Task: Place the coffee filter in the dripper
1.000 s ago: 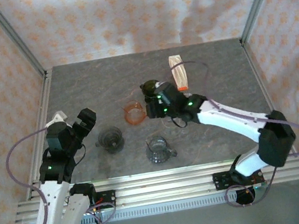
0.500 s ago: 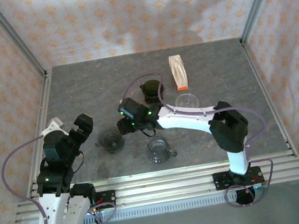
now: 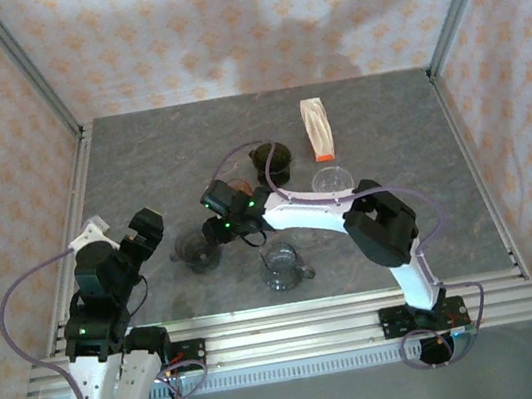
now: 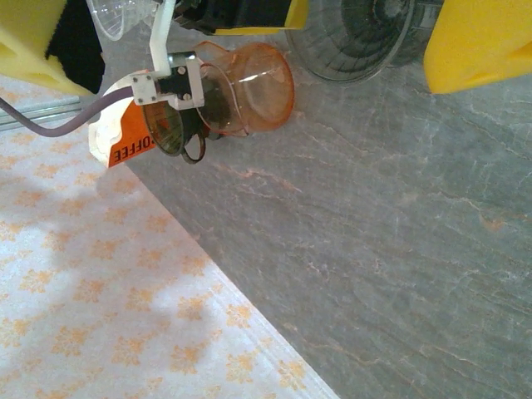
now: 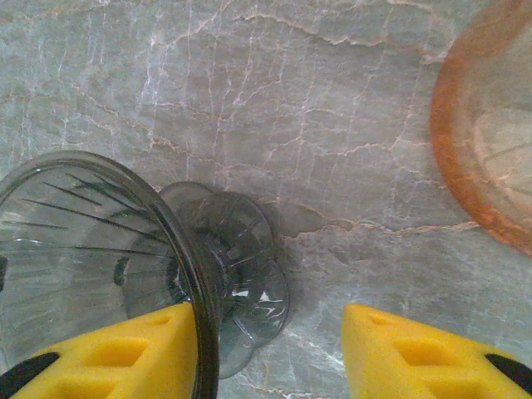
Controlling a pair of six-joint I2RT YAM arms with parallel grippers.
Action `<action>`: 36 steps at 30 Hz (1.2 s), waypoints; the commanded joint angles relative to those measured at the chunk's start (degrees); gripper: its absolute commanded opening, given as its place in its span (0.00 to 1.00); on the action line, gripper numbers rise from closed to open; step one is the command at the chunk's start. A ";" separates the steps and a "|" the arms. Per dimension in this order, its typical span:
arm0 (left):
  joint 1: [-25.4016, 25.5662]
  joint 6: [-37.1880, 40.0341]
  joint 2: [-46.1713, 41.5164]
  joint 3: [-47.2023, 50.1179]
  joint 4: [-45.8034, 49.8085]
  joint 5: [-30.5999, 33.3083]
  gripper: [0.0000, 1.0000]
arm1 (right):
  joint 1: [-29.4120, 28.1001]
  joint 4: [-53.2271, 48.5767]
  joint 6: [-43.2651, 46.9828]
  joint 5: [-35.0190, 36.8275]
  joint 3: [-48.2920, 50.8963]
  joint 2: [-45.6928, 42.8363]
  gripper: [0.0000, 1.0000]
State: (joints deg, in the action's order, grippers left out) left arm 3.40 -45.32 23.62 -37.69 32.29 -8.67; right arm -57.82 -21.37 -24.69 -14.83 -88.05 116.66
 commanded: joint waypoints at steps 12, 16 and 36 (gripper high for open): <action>0.12 0.41 0.01 1.44 0.73 -0.01 1.00 | -0.98 1.27 -1.40 -3.69 -2.92 2.44 0.18; 0.13 0.41 -0.06 1.31 0.68 -0.09 1.00 | -0.98 1.53 -1.57 -4.07 -2.76 1.68 0.03; 0.29 -0.92 1.58 1.18 -2.78 -5.19 0.99 | -0.80 -9.55 -2.33 2.38 5.83 -23.41 0.00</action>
State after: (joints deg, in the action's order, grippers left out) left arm 3.40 -45.58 24.53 -36.58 31.88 -11.51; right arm -58.50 -25.32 -26.39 -15.11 -83.64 97.06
